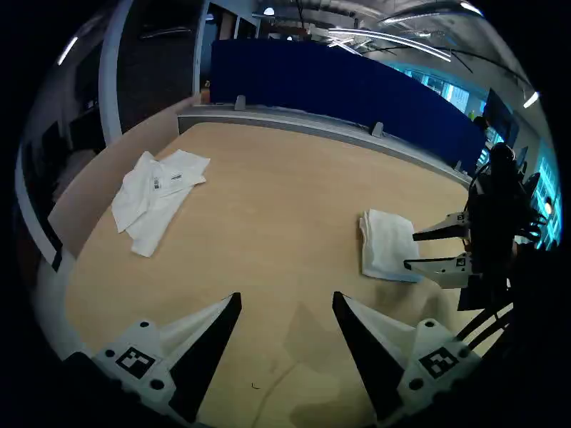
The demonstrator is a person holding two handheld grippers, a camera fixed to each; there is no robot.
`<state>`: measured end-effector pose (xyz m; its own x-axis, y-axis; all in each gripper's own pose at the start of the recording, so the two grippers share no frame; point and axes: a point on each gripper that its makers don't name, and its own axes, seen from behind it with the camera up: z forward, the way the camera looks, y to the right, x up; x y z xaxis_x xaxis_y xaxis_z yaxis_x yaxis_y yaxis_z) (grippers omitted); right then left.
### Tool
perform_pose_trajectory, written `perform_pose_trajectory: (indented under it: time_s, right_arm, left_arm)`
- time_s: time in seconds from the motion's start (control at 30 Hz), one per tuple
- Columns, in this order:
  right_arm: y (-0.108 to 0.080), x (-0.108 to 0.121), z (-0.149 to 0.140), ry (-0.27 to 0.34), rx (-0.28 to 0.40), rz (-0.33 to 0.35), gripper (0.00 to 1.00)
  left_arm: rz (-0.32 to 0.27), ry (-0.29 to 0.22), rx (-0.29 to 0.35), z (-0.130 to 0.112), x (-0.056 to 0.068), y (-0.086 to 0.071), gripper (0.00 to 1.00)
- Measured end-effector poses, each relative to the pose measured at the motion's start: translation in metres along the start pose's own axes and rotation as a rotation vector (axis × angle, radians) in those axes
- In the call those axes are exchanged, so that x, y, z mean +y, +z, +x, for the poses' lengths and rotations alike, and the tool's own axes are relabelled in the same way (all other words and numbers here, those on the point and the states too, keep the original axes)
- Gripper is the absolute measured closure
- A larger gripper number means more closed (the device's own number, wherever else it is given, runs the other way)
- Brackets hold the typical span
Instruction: Fold towel
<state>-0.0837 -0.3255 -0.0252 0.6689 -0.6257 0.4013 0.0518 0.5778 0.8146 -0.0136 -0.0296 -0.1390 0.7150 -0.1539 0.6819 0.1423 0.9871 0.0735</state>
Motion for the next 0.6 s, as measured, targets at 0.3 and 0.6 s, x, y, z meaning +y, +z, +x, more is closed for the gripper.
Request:
perform_pose_trajectory:
  time_s: [0.3,0.6]
  right_arm:
    - [-0.017,0.005,-0.029,0.082,-0.018,-0.048,0.08]
    - [-0.022,0.000,-0.066,0.149,-0.062,-0.066,0.08]
  left_arm:
    - [-0.004,0.007,0.000,0.000,0.005,0.001,0.05]
    - [-0.011,0.008,-0.001,-0.001,0.009,0.004,0.05]
